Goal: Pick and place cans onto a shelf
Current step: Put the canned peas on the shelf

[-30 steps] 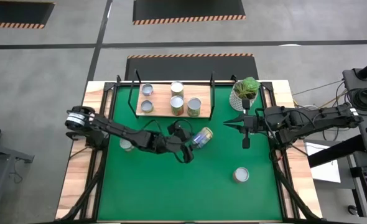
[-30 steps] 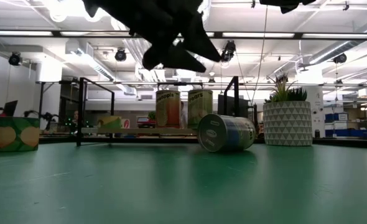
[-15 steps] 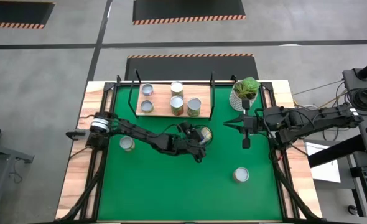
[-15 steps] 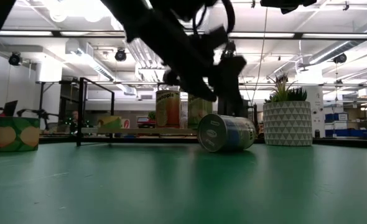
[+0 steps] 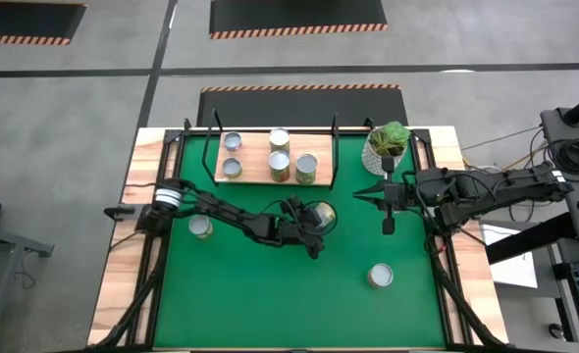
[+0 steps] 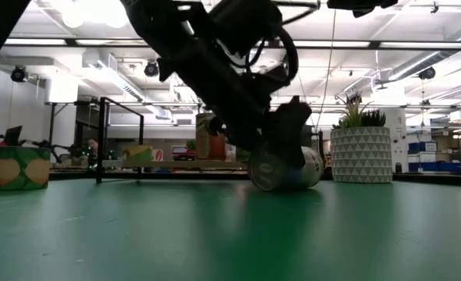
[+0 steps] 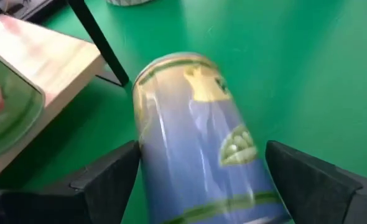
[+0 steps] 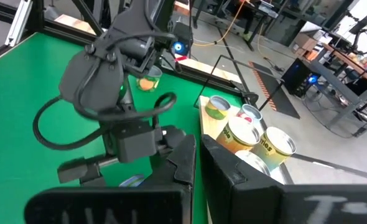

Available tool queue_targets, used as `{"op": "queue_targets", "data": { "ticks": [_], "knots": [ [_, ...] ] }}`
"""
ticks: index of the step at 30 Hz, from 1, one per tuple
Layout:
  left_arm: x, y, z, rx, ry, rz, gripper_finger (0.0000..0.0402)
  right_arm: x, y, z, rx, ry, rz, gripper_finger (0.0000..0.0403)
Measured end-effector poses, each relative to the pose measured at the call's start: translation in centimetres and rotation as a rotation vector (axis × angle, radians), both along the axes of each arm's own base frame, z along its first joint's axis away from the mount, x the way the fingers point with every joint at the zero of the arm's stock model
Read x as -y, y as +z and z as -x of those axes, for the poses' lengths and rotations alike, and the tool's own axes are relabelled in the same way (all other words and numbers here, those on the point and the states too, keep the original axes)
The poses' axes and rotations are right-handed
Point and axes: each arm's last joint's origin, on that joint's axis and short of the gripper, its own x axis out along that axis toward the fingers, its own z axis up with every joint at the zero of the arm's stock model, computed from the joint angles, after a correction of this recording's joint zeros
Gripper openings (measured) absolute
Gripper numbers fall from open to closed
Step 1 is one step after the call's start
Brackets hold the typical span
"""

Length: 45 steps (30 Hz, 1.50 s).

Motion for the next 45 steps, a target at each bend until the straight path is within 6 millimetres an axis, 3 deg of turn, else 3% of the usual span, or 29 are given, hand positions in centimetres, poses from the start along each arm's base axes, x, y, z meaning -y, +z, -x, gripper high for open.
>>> {"op": "queue_targets", "data": {
  "ticks": [4,9,16,18,23,27,31,38,45],
  "knots": [
    [0.0,-0.6,-0.1,-0.007,0.003,-0.003,0.0317,0.0,0.0,0.0,0.002,0.0,0.0,0.0013],
    [0.1,-0.6,-0.1,-0.007,0.003,-0.004,0.0274,0.0,0.0,0.0,0.001,0.0,0.002,0.0013],
    [0.8,-0.4,0.1,-0.012,-0.004,-0.061,0.0271,0.0,0.0,0.0,-0.005,0.001,0.004,0.0013],
    [1.6,0.3,0.2,-0.007,-0.017,-0.129,0.0272,0.0,-0.1,0.0,-0.012,0.002,0.01,0.0013],
    [3.0,4.3,1.1,0.086,-0.072,-0.191,0.0272,0.0,-0.2,0.1,-0.02,0.003,0.014,0.0013],
    [3.8,6.5,3.3,0.192,-0.15,-0.258,0.0272,0.0,-0.2,0.1,-0.02,0.004,0.014,0.0013],
    [4.2,8.6,6.7,0.468,-0.331,-0.28,0.0272,0.0,-0.1,0.1,-0.018,0.008,0.022,0.0013],
    [2.9,7.4,12.2,0.77,-0.414,-0.276,0.0274,-0.1,0.0,-0.3,0.013,0.046,0.028,0.0013],
    [2.7,6.2,15.2,0.939,-0.635,-0.294,0.0275,-0.5,-0.5,-2.0,0.02,0.113,0.026,0.0013]
  ]
}}
